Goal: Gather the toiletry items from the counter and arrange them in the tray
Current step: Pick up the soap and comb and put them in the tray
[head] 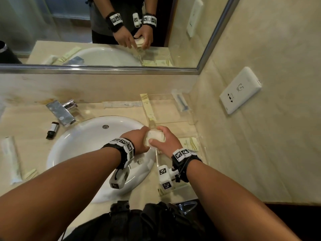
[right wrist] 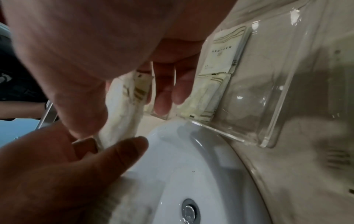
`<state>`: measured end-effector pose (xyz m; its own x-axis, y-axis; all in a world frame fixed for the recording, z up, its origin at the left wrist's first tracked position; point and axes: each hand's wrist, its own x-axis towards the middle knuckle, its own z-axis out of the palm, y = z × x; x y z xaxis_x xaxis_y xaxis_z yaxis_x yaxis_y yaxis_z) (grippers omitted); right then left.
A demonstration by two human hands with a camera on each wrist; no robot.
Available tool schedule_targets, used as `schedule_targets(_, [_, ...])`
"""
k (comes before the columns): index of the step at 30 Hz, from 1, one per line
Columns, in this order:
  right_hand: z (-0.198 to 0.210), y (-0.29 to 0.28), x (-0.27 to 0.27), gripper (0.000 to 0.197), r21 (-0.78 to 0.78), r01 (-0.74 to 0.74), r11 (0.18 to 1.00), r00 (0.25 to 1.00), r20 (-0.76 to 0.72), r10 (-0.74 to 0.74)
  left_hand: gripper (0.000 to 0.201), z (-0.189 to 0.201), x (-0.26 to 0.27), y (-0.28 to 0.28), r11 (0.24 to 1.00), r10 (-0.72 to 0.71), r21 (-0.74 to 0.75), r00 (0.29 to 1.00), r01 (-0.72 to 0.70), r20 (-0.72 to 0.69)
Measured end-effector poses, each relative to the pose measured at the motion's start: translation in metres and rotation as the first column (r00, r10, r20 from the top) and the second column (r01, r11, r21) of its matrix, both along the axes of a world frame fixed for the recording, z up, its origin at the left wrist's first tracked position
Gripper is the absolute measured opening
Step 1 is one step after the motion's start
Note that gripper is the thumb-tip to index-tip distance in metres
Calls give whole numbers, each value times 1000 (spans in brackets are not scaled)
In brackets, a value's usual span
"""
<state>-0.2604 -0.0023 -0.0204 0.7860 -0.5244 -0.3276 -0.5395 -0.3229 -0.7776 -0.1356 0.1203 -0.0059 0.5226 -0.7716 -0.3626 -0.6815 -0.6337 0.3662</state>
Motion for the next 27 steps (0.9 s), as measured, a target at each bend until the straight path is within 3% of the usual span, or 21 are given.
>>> schedule_targets(2, [2, -4, -7, 87, -51, -67, 996, 997, -32, 66, 68, -3, -1, -5, 1000, 31, 7, 999, -31, -28])
schedule_targets(4, [3, -9, -14, 95, -82, -134, 988, 988, -83, 127, 75, -5, -3, -8, 999, 35, 9, 999, -35, -38])
schedule_targets(10, [-4, -25, -26, 78, -137, -181, 974, 975, -152, 160, 74, -11, -19, -16, 999, -31, 13, 997, 32, -66])
schedule_targets(14, [-9, -29, -39, 78, -106, -202, 974, 969, -167, 183, 74, -15, -30, -23, 997, -61, 47, 997, 63, -54])
schedule_targets(17, [-13, -32, -47, 78, -28, -132, 991, 982, -137, 127, 74, -18, -34, -32, 998, -44, 51, 998, 46, -39])
schedule_targets(20, [-15, -35, -53, 64, 70, 0, 998, 995, -99, 7, 76, -21, -42, -43, 997, -46, 67, 998, 49, -40])
schedule_targets(24, [-24, -37, -60, 60, 35, 9, 999, 995, -100, -5, 78, -28, -57, -63, 991, -106, 80, 994, 106, -8])
schedule_targets(27, [-26, -48, -67, 61, 43, 147, 988, 985, -94, -142, 79, -33, -61, -73, 991, -116, 69, 993, 118, -39])
